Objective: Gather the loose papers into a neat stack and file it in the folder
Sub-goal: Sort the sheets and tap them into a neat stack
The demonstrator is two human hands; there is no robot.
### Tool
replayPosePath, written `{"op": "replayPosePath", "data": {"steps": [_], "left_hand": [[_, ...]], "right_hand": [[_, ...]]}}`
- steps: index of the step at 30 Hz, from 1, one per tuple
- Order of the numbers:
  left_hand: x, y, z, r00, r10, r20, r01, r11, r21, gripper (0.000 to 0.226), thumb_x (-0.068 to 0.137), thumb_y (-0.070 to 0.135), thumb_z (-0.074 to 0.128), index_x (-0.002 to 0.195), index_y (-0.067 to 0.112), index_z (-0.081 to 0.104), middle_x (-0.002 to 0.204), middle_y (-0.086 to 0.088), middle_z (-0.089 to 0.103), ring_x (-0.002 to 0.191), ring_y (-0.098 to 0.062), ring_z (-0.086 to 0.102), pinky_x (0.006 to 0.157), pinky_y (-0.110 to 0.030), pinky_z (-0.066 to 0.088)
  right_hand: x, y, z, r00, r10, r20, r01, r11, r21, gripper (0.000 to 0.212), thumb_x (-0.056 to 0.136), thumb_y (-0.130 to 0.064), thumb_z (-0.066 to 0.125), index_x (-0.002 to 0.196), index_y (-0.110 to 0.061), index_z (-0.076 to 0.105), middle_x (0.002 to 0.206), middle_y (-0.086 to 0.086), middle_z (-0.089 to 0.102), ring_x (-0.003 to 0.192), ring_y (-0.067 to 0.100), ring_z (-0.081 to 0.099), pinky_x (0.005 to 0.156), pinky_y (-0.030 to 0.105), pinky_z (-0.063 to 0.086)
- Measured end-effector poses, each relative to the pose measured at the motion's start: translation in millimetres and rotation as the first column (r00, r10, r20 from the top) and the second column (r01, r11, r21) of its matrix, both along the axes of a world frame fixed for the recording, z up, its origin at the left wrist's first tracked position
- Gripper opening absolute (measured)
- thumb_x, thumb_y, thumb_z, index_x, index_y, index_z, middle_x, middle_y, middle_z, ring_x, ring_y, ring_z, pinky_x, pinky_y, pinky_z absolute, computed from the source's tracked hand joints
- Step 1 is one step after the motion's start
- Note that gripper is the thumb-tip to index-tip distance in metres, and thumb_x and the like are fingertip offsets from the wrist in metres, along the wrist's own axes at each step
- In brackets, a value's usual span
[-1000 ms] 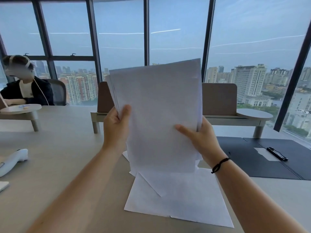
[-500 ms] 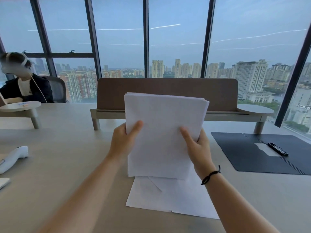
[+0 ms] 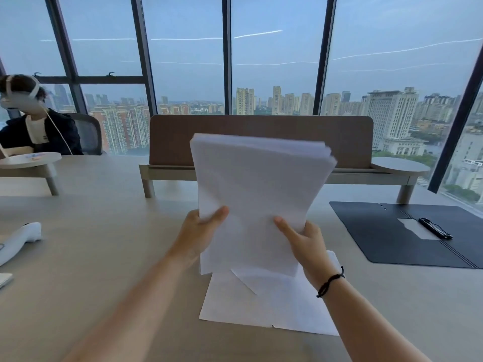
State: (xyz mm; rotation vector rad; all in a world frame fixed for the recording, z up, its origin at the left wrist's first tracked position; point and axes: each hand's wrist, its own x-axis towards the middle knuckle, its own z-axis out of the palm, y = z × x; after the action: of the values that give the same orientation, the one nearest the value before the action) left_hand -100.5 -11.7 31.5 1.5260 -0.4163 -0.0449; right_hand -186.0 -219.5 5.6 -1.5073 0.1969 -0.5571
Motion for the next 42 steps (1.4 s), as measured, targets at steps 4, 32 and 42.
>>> {"op": "replayPosePath", "data": {"steps": [4, 32, 42], "left_hand": [[2, -5, 4, 1.000, 0.006, 0.001, -0.006, 0.998, -0.064, 0.016, 0.095, 0.026, 0.066, 0.093, 0.015, 0.077, 0.085, 0.000, 0.080, 0.080, -0.016, 0.077, 0.065, -0.025, 0.061], [60, 0, -65, 0.746, -0.230, -0.625, -0.204, 0.815, -0.542, 0.019, 0.099, 0.019, 0.057, 0.108, 0.005, 0.068, 0.077, -0.006, 0.078, 0.050, -0.019, 0.070, 0.096, -0.039, 0.045], [71, 3, -75, 0.752, -0.260, -0.606, -0.165, 0.816, -0.554, 0.034, 0.104, 0.021, 0.048, 0.135, 0.011, 0.057, 0.077, 0.003, 0.079, 0.056, -0.012, 0.074, 0.111, -0.057, 0.039]], "right_hand": [[6, 0, 15, 0.999, -0.017, 0.048, 0.014, 0.998, 0.065, 0.020, 0.091, -0.037, 0.071, 0.098, -0.019, 0.077, 0.093, -0.004, 0.081, 0.088, 0.014, 0.077, 0.077, 0.034, 0.062], [45, -38, -43, 0.777, -0.439, -0.450, -0.228, 0.470, -0.853, 0.074, 0.081, -0.084, 0.036, 0.135, -0.037, 0.054, 0.138, -0.005, 0.058, 0.131, 0.021, 0.052, 0.107, 0.041, 0.038], [79, -75, -10, 0.858, -0.200, -0.474, 0.321, 0.928, 0.189, 0.041, 0.084, -0.043, 0.074, 0.100, -0.009, 0.058, 0.087, 0.006, 0.043, 0.066, 0.026, 0.044, 0.066, 0.037, 0.042]]}}
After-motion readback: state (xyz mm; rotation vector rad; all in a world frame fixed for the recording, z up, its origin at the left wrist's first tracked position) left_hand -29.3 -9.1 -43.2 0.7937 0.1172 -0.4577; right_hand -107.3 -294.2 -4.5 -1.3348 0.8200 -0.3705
